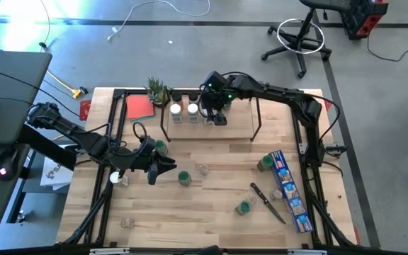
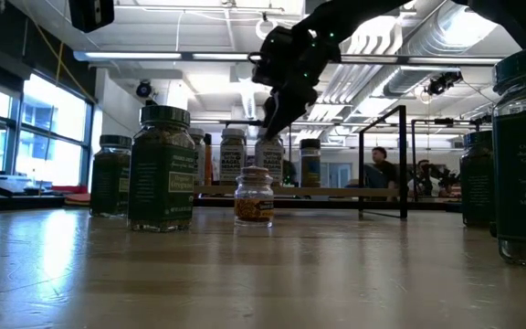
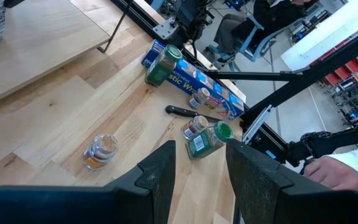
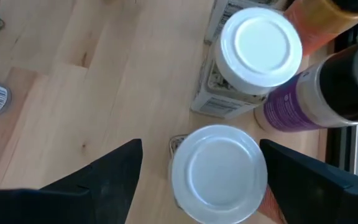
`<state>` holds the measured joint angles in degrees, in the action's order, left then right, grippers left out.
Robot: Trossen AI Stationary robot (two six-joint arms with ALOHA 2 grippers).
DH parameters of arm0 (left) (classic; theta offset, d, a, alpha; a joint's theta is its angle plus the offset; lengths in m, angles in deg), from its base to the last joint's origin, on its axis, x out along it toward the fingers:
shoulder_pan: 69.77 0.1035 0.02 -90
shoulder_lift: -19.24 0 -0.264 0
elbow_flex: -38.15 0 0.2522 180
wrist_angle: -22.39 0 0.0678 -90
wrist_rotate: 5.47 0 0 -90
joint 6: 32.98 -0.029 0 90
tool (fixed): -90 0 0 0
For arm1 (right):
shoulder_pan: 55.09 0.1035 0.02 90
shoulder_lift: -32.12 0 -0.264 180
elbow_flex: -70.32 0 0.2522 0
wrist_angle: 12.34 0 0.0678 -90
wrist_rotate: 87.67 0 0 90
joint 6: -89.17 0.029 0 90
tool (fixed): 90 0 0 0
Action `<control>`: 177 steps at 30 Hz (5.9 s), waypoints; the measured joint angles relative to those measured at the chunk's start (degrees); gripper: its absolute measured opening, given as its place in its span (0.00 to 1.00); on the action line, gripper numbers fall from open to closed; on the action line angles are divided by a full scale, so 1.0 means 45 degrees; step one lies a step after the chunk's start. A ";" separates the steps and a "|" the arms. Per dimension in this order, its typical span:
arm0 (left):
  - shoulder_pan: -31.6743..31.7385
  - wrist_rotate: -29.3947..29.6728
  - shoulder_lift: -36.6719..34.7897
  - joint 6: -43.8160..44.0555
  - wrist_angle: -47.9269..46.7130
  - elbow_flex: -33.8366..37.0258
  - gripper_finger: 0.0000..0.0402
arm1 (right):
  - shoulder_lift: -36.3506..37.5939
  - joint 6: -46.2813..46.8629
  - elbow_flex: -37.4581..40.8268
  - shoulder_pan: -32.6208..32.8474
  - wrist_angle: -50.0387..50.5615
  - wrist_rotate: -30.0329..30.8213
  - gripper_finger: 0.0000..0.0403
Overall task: Shelf spices
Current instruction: Put the white seasoning bottle on the shelf aligned with the black seasoning bottle
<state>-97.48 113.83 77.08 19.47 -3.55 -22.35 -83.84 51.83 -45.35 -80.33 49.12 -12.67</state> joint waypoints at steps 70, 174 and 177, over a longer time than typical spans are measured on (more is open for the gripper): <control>-0.0003 -0.0049 0.0000 0.0224 0.0000 0.0000 0.34 | 0.0000 0.4523 0.0010 -0.0219 0.0151 0.1088 0.62; 0.0234 -1.0013 0.1321 0.1210 -1.4497 0.0641 0.49 | 0.0024 0.5435 -0.7329 0.3696 0.2552 0.1127 0.72; 0.0234 -1.0430 0.1336 0.1322 -1.4290 0.0488 0.49 | 0.0024 0.5435 -0.7329 0.3696 0.2692 0.1127 0.72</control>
<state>-96.43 66.90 83.09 25.42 -67.86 -20.16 -83.73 76.28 -78.34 -63.69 61.24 -7.60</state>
